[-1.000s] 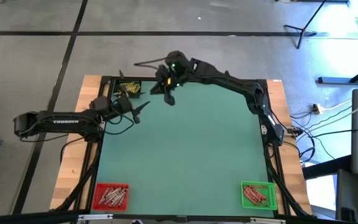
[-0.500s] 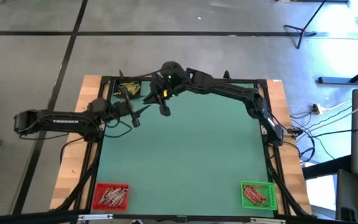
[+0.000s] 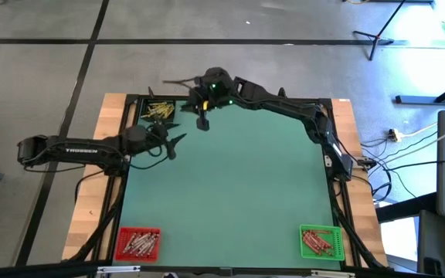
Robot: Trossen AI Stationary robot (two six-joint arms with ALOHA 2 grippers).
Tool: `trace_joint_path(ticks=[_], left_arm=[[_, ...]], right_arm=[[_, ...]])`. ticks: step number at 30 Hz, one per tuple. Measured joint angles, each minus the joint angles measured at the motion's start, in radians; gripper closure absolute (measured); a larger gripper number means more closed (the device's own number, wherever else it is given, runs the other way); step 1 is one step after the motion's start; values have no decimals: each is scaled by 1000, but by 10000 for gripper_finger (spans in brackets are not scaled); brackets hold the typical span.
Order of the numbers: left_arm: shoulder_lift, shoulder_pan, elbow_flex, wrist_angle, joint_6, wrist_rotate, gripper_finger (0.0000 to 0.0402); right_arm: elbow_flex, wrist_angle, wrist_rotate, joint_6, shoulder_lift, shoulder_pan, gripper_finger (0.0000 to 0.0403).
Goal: Sort crayons
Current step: Put the yellow crayon into the black bin
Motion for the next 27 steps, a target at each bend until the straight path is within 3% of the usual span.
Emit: trace_joint_path(ticks=[5, 13, 21, 27], left_arm=[[0, -15, 0, -149, -112, 9, 204], [-1, -87, 0, -192, -144, 68, 204], [-1, -132, 0, -187, -143, 66, 204], [-1, -148, 0, -215, -167, 49, 204]], right_arm=[[-117, 290, 0, 63, -2, -59, 391], [-370, 773, 40, 207, 0, -122, 391], [-432, 918, 96, 264, 62, -136, 391], [-434, 786, 63, 361, 114, -130, 391]])
